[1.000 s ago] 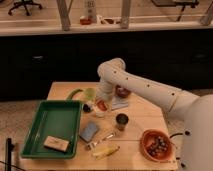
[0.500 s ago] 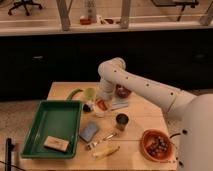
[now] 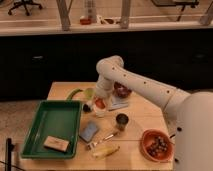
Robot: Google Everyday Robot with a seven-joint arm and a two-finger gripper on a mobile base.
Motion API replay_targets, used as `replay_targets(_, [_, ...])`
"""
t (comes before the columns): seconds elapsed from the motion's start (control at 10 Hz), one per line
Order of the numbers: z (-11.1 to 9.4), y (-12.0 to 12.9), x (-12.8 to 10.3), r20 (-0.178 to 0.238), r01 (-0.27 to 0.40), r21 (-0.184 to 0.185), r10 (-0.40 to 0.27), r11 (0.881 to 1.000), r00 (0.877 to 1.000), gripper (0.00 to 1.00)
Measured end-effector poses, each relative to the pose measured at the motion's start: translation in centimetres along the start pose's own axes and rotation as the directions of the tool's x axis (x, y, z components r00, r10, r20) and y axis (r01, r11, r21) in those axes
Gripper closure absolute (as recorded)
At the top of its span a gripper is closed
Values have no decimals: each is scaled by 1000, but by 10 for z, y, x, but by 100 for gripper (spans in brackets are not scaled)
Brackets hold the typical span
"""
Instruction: Place apple in paper cup
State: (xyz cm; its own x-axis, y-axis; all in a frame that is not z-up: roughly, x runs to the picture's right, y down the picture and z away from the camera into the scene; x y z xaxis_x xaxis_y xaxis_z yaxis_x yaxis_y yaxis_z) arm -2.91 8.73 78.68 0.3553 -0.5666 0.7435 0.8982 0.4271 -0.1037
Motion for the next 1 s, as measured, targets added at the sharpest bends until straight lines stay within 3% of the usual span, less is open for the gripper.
replay_targets(0.6, [1,-6,2,36,28,-4,-28,1000,999,97])
replay_targets(1.0, [1,-9,5,54,20,-18,-19,1000,998,57])
